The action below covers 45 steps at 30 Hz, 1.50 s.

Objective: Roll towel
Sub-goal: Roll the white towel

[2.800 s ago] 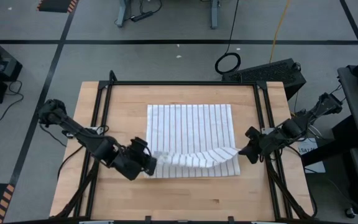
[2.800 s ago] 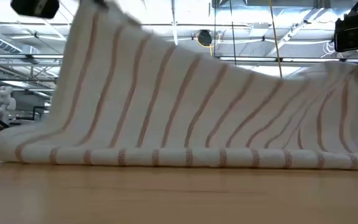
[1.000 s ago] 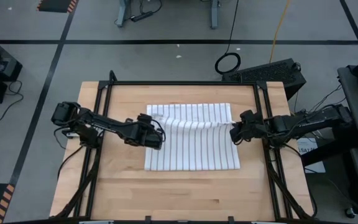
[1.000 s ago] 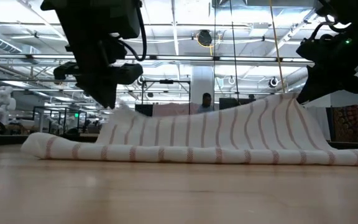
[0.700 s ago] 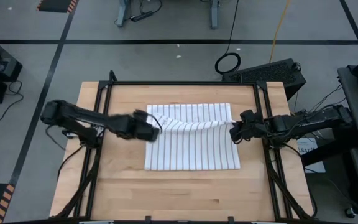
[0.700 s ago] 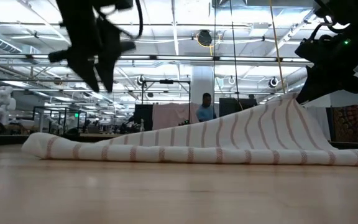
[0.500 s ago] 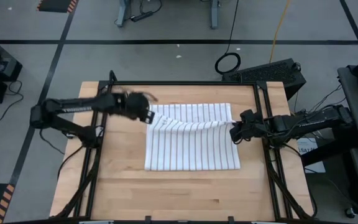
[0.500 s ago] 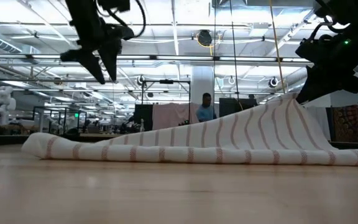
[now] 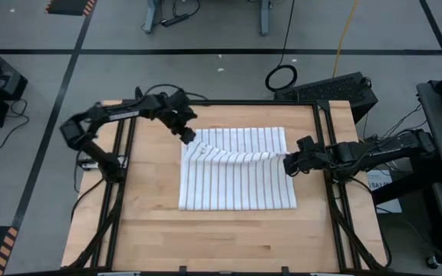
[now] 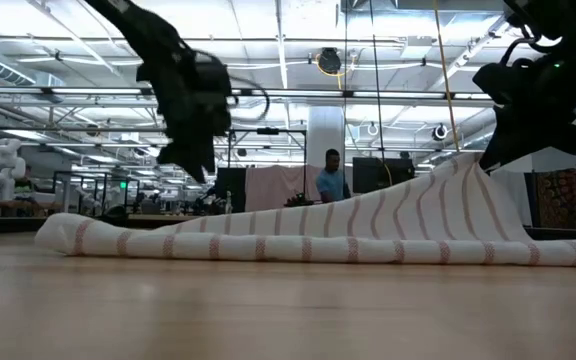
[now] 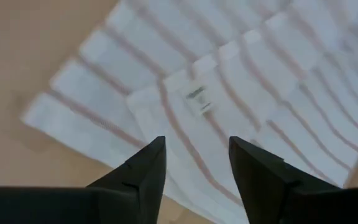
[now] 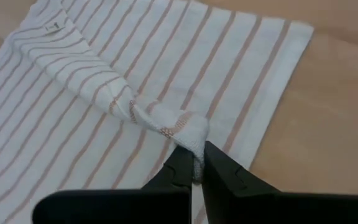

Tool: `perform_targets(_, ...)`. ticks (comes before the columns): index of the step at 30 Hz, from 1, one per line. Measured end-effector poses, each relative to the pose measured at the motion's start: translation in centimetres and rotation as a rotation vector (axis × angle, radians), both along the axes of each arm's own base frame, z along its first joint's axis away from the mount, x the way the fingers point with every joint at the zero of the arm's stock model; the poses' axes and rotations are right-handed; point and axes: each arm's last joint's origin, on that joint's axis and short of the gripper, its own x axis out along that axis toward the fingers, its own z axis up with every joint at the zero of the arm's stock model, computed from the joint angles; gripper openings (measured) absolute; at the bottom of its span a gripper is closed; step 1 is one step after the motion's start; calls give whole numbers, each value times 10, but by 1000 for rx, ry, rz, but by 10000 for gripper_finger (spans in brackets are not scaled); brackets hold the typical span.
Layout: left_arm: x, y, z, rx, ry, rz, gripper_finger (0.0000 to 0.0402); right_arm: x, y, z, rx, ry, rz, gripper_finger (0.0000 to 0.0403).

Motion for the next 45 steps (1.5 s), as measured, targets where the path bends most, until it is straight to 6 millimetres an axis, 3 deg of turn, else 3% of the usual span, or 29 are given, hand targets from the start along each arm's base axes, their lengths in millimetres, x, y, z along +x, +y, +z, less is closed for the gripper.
perform_targets(4,8,7,-32,-107,111,109,202,0,0,0,30,-14,-21,4)
perform_targets(7,12,9,-42,-128,145,170,205,0,1,0,46,-17,-22,4)
perform_targets(14,22,14,-43,58,141,243,206,0,1,0,48,-21,-21,4)
perform_targets(25,32,9,-43,58,73,185,206,0,1,-1,63,-11,-11,4)
perform_targets(31,35,3,-44,108,123,231,206,-1,1,-1,62,-6,-12,4)
perform_targets(37,35,1,-71,100,179,298,205,-1,0,-1,43,-11,-29,4)
perform_targets(45,42,-4,-70,117,158,276,184,-1,0,-1,37,-12,-35,4)
